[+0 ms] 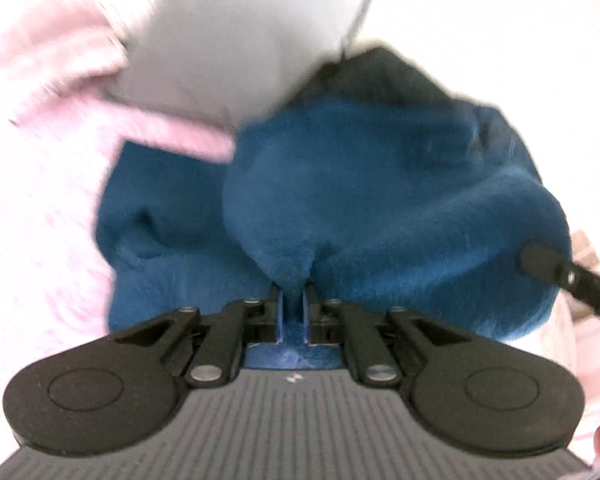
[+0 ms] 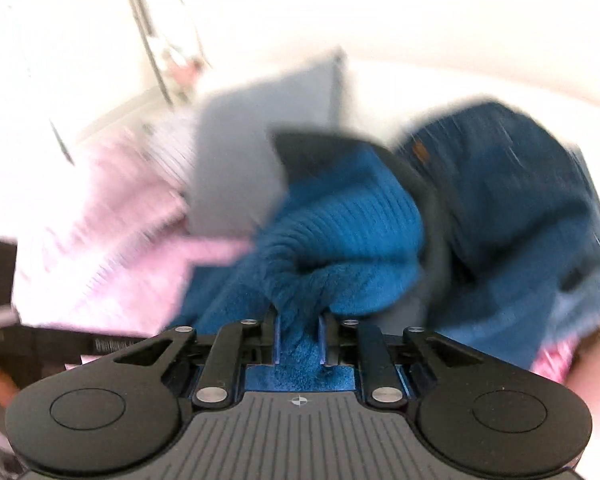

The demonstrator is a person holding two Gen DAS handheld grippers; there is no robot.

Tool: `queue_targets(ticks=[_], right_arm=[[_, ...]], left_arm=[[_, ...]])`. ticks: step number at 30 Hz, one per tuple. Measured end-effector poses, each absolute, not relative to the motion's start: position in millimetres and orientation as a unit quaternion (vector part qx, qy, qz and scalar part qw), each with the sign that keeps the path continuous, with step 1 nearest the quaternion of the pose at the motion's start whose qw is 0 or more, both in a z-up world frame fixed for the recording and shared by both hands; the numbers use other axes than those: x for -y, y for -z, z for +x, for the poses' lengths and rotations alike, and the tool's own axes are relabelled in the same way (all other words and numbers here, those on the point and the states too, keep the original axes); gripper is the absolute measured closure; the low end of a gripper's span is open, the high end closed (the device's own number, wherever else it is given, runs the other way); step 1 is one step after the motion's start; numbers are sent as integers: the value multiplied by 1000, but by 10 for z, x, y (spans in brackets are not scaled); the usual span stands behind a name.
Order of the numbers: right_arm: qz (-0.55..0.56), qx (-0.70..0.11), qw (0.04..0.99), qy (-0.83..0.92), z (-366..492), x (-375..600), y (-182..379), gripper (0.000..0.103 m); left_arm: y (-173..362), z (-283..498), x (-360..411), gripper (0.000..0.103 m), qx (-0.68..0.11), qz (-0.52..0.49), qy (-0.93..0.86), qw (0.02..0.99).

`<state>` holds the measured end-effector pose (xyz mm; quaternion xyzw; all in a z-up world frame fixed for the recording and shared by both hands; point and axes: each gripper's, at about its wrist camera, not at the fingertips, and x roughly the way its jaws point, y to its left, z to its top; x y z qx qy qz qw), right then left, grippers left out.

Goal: Fold clothes
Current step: 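Lift the teal sweater with both grippers and lay it flat on the bedspread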

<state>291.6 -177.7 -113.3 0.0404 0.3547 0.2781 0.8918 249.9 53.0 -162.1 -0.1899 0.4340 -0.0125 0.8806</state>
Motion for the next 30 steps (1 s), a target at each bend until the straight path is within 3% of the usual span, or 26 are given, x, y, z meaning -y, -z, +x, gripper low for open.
queue_targets(ticks=[5, 12, 19, 21, 22, 24, 25, 26, 30], right_arm=[[52, -283, 881, -376, 2558, 1326, 539, 89], [79, -214, 820, -525, 1615, 679, -210, 90], [157, -198, 731, -634, 745, 148, -797, 91], [184, -220, 700, -654, 539, -29, -899, 91], [181, -243, 691, -656, 437, -164, -911, 89], [130, -298, 682, -655, 223, -514, -889, 64], [92, -324, 681, -650, 94, -692, -855, 35], [45, -338, 686, -642, -66, -813, -773, 28], [-83, -354, 680, -636, -650, -927, -337, 28]], left_arm=[[1059, 1719, -965, 97, -351, -216, -53, 910], [215, 41, -1501, 97, -235, -246, -155, 927], [-753, -1796, -1633, 97, -139, -201, -279, 929], [-883, -2193, -1658, 94, -147, -190, -313, 919], [-898, -2352, -1691, 86, -167, -186, -341, 906], [-829, -2591, -1755, 82, -213, -177, -396, 875], [-748, -2726, -1748, 82, -239, -176, -422, 857], [-666, -2860, -1741, 81, -264, -174, -447, 837], [-307, -3379, -1566, 80, -336, -206, -496, 774]])
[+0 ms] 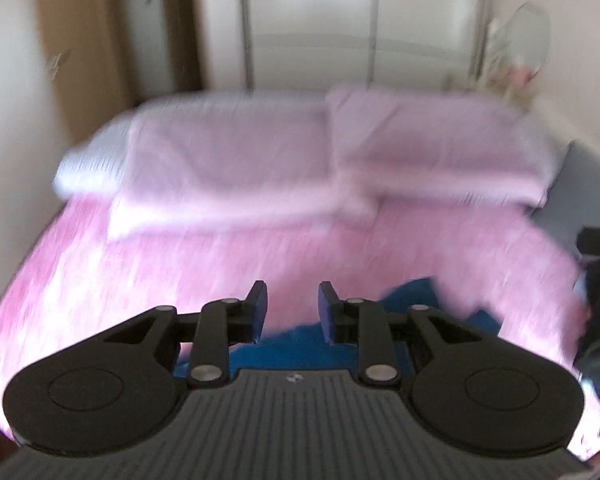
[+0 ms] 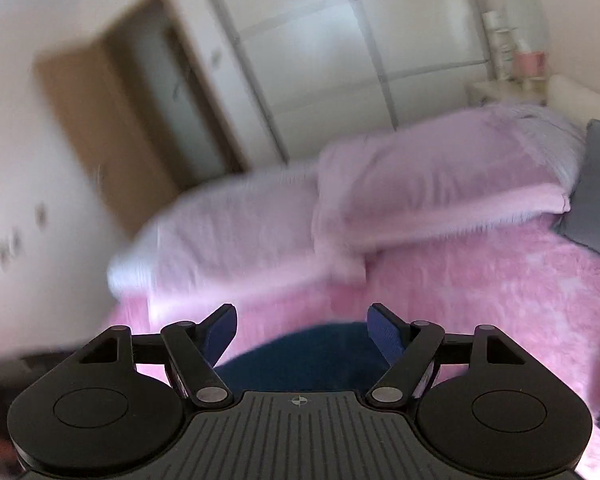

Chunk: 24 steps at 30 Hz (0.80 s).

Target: Fold clothes

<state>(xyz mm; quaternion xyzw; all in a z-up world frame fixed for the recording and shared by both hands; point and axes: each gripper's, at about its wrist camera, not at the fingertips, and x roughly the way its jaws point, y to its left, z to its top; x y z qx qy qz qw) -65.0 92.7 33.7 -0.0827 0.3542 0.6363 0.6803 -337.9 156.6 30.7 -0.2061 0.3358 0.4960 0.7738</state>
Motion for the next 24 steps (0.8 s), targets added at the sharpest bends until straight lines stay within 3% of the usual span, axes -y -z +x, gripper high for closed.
queue_targets(ticks=[7, 13, 24], right_arm=[[-214, -407, 634, -622, -1247, -462, 368, 28], [-260, -425, 607, -620, -1251, 387, 643, 28], [-303, -452, 574, -612, -1102, 1157, 1002, 28]], left_arm=[[308, -4091, -869, 80, -392, -280, -517, 707], [811, -3930, -201, 74, -430, -290, -505, 689], [1034, -3588, 806, 70, -456, -300, -493, 678]])
